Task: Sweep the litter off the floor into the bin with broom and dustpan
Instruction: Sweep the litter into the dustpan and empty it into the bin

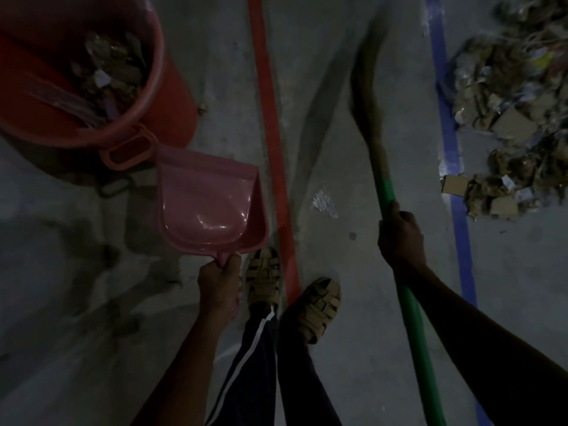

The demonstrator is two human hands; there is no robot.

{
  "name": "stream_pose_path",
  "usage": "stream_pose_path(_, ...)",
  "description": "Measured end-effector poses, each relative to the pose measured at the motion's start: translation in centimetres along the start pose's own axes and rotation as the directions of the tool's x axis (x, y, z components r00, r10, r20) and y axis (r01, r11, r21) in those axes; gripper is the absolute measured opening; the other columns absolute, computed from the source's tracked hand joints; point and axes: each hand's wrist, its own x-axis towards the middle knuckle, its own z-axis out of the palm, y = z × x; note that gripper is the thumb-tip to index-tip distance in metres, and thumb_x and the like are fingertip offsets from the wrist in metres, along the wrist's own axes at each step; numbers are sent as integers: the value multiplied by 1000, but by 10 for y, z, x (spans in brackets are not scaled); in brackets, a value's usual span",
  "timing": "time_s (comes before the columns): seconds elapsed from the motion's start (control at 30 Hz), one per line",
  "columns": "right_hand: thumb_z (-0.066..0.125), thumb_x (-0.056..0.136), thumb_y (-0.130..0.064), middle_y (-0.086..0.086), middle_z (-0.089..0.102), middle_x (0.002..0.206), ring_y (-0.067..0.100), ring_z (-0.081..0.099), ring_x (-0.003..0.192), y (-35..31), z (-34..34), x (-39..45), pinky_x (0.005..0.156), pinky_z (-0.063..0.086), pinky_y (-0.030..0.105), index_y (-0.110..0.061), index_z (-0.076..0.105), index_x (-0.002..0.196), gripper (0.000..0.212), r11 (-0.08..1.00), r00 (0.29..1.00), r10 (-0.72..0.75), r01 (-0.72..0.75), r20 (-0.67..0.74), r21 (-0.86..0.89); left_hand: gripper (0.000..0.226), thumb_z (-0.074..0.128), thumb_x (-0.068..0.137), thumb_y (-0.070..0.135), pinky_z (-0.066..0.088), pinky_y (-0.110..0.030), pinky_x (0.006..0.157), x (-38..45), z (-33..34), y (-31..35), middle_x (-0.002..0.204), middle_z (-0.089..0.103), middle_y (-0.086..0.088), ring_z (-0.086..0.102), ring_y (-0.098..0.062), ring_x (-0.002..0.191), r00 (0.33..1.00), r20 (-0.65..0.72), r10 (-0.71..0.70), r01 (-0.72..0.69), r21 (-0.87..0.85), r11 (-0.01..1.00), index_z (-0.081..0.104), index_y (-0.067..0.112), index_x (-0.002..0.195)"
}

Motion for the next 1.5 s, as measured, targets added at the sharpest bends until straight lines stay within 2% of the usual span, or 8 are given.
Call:
stream_pose_path(0.23, 55, 97, -16, 28, 60, 115, 45, 63, 91, -92, 32, 15, 73, 50, 43, -3, 41, 147, 54, 930, 908, -367, 353, 203, 104, 43, 62, 96, 34, 28, -16, 39, 8, -28, -22, 55, 42, -8, 34, -15, 32, 996, -66, -54, 46, -108, 993, 43, 14, 63)
stream_pose_path(0.4, 55, 95, -13, 24, 66, 107, 42, 68, 90, -163, 54, 24, 71, 52, 39, -6, 53, 139, 44, 940, 851, -312, 340, 423, 8, 38, 59, 96, 36, 27, -17, 42, 17, -53, -43, 55, 45, -5, 37, -15, 34, 993, -95, -71, 60, -112, 992, 46, 15, 68)
stream_pose_path(0.7, 49, 91, -17, 20, 59, 116, 41, 63, 91, -144, 54, -12, 80, 57, 47, -13, 49, 133, 42, 996, 987, 72, -62, 146, -70, 48, 61, 95, 41, 26, -17, 46, 7, -106, -65, 47, 39, -1, 33, -14, 36, 992, -68, -102, 93, -126, 988, 39, 20, 59)
stream_pose_path(0.87, 51, 99, -15, 25, 57, 114, 42, 59, 92, -105, 33, -55, 69, 41, 34, -4, 36, 147, 52, 996, 998, -55, 57, 40, -67, 45, 60, 96, 36, 26, -15, 42, -6, -122, -78, 50, 38, -6, 32, -14, 31, 994, -60, -97, 88, -130, 988, 41, 15, 62)
stream_pose_path(1.07, 64, 92, -11, 20, 62, 108, 39, 63, 84, -52, 45, -115, 67, 48, 34, -6, 49, 144, 54, 906, 884, -389, 419, 259, -68, 39, 61, 98, 30, 25, -14, 37, -36, -118, -104, 54, 39, -6, 32, -13, 31, 988, -89, -129, 109, -203, 973, 41, 13, 68)
stream_pose_path(1.17, 58, 97, -27, 12, 60, 112, 29, 60, 90, -34, 59, -135, 72, 49, 33, -14, 50, 142, 48, 945, 858, -144, 268, 493, -189, 46, 60, 99, 31, 24, -13, 37, -60, -102, -122, 49, 38, -2, 32, -11, 30, 982, -100, -163, 129, -277, 952, 38, 17, 61)
stream_pose_path(1.3, 54, 99, -26, 16, 57, 114, 33, 59, 90, -26, 60, -160, 76, 52, 39, -13, 46, 140, 43, 978, 917, 88, -5, 388, -211, 46, 61, 99, 34, 23, -14, 34, -83, -86, -150, 51, 37, -2, 32, -10, 30, 983, -91, -161, 124, -323, 938, 38, 17, 63)
stream_pose_path(1.5, 49, 101, -18, 19, 50, 121, 38, 58, 78, -19, 60, -187, 65, 51, 41, -11, 32, 150, 53, 953, 955, -210, 247, 208, -176, 49, 61, 99, 25, 24, -15, 32, -116, -68, -196, 44, 40, -1, 34, -8, 27, 973, -157, -168, 95, -388, 917, 39, 14, 57)
